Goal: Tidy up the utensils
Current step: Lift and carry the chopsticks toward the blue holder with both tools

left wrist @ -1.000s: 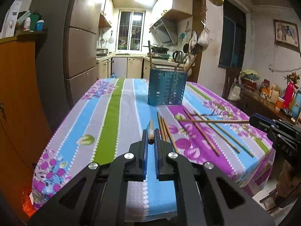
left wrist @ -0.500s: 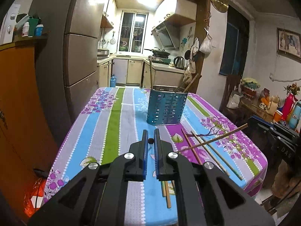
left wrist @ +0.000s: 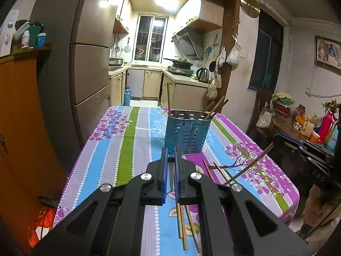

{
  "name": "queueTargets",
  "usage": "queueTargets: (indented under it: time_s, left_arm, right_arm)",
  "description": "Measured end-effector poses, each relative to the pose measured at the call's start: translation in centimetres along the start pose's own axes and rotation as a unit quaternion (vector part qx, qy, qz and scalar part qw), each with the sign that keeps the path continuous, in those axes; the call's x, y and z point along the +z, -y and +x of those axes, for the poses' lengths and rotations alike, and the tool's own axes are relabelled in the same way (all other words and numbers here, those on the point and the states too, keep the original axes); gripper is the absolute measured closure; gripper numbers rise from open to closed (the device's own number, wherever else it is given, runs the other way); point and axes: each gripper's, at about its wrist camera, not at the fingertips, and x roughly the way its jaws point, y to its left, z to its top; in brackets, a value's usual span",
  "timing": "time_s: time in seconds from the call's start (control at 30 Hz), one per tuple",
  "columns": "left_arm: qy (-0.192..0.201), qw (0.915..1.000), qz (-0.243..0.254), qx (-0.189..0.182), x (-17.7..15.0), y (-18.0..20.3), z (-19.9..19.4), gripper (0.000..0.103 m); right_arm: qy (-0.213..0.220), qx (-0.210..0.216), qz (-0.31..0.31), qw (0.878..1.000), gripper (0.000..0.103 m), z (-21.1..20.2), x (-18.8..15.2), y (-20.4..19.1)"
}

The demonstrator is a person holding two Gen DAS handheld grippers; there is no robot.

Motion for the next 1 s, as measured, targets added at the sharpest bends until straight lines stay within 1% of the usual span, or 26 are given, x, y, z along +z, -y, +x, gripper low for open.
queueTargets:
  time_s: [0.4,0.7,0.9,1.0]
  left_arm:
    - [0.004,1.0000,0.004,-0.005,2.3,0.4,0.3,0.098]
    - [-0.004,0.9999,0.007,-0.015,3.8,1.7,0.7,0.098]
    - [0.017,0.9992,0.027,-0.022,5.8,2.9,1.1,0.098]
    - [0.027,0.9990,0.025,-0.026,7.5,3.2,2.0,0.098]
  right_arm:
    - [0.001,0.019,0.002,1.000,0.096,0.7,2.6,0.4]
    - [-0.013,0.031,0.012,0.999,0.096,1.3,3.7,1.2]
    - [-0.015,0.031,0.022,0.999,0.096,1.9,5.1,2.5]
    - [-0.003,0.023,0.019,1.000,0.096,1.9,6.5,2.8]
